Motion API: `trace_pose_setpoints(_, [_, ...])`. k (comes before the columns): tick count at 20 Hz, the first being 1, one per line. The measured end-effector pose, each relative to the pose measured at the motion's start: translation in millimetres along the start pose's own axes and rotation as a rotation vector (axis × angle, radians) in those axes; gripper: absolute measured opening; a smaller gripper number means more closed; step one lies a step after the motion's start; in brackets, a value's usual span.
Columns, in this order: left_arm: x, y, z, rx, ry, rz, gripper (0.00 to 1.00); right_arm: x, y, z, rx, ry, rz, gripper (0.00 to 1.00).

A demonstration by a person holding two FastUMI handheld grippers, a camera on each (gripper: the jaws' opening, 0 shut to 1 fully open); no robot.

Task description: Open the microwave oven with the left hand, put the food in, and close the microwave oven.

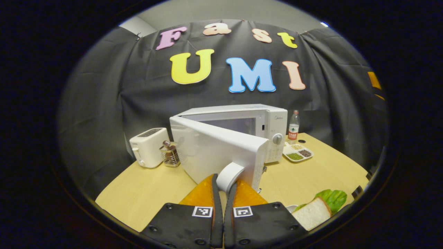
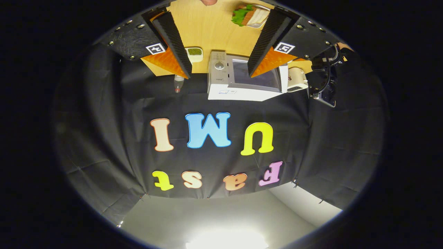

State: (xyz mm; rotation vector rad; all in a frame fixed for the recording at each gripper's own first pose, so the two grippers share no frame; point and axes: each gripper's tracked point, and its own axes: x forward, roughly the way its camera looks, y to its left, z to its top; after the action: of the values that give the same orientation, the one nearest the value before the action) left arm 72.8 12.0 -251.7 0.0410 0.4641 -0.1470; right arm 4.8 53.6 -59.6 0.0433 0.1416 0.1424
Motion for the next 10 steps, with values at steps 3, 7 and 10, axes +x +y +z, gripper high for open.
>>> trace_pose_setpoints(3, [-14.0, 26.1, -6.5, 0.001, 0.004, -0.015, 0.08, 7.4, 32.3, 7.1, -0.015, -0.014, 0.008, 0.98])
trace_pose_setpoints(7, [-28.2, 60.6, -13.4, -0.004, 0.006, -0.03, 0.08, 19.0, 73.6, 7.1, -0.014, -0.016, 0.018, 0.98])
trace_pose_setpoints(10, [-33.9, 84.4, -18.4, 0.019, 0.004, -0.047, 0.1, 25.0, 96.6, 8.5, -0.004, -0.025, 0.007, 0.98])
